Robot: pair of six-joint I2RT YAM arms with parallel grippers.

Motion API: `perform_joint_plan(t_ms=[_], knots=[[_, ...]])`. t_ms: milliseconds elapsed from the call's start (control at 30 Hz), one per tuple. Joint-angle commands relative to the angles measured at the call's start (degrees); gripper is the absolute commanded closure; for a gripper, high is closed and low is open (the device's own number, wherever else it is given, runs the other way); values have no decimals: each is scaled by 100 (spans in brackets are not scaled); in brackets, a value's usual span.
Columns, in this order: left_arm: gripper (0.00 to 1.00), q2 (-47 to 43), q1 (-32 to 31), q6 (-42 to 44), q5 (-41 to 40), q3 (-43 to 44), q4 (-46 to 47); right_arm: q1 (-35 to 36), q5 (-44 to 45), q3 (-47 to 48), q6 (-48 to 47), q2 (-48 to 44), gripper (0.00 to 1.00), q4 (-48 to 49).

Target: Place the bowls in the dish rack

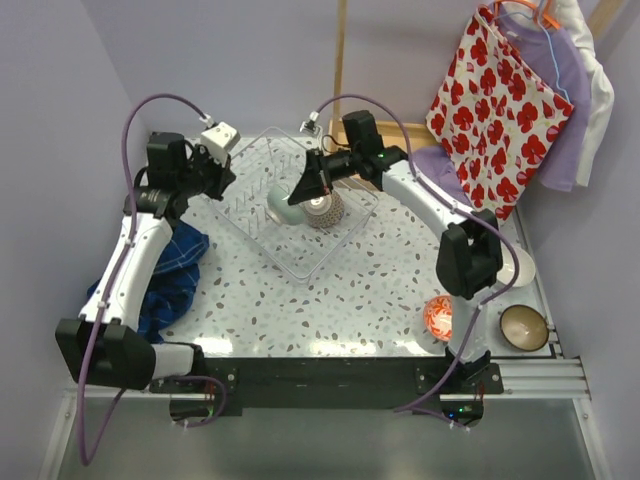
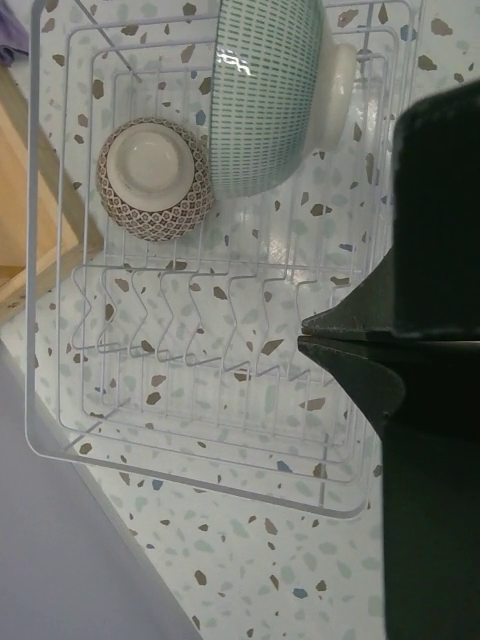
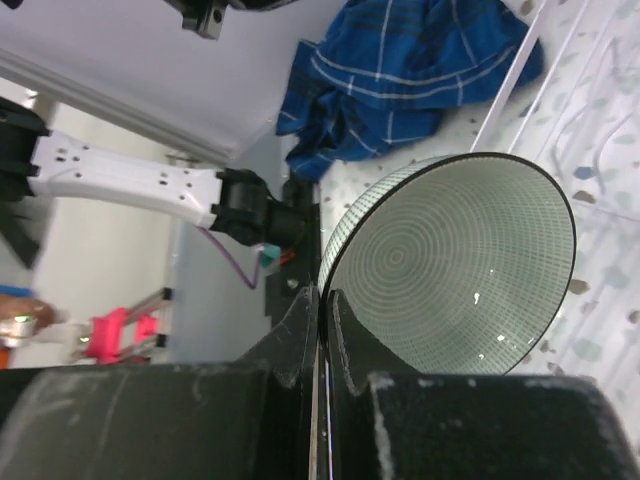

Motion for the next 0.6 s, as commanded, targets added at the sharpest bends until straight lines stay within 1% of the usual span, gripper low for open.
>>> perform_joint_plan(t_ms=[0, 33, 67, 100, 133, 167, 200, 233, 267, 333, 367, 433, 500, 533, 567], knots=[[100, 334, -85, 671, 71, 689, -493, -69, -1327, -424, 2875, 398, 100, 3772], [100, 378, -103, 742, 44, 715, -493, -77, -1337, -424, 3130, 522, 100, 4331], [100, 378, -129, 865, 35, 716, -476, -104, -1320, -450, 3680, 645, 100, 4676], [100, 387, -173, 927, 27, 716, -459, -121, -1302, -503, 3973, 838, 100, 5028], [100, 404, -199, 971, 27, 707, -450, -130, -1293, -512, 4237, 961, 100, 5580], [100, 422, -234, 1050, 18, 707, -484, -130, -1293, -503, 4675, 1076, 100, 5750], [100, 448, -269, 1059, 18, 707, -511, -130, -1258, -468, 4897, 1312, 100, 5926], [100, 466, -278, 1068, 26, 681, -537, -130, -1223, -485, 5134, 1410, 100, 6319], [100, 466, -287, 1068, 44, 646, -564, -130, -1214, -486, 5589, 1507, 100, 6576], [100, 440, -314, 1094, 44, 549, -590, -130, -1196, -495, 5978, 1761, 100, 7207], [100, 431, -314, 1077, 35, 531, -590, -130, -1188, -477, 6250, 1832, 100, 7316], [100, 440, -322, 1077, 27, 531, -599, -130, -1144, -477, 6323, 1877, 100, 7405], [100, 440, -322, 1112, 0, 531, -581, -130, -1144, -486, 5982, 1850, 100, 7116], [100, 475, -322, 1121, -35, 522, -564, -130, -1135, -486, 5762, 1816, 100, 6566], [100, 484, -322, 1130, -52, 513, -538, -130, -1117, -494, 5255, 1780, 100, 6282]])
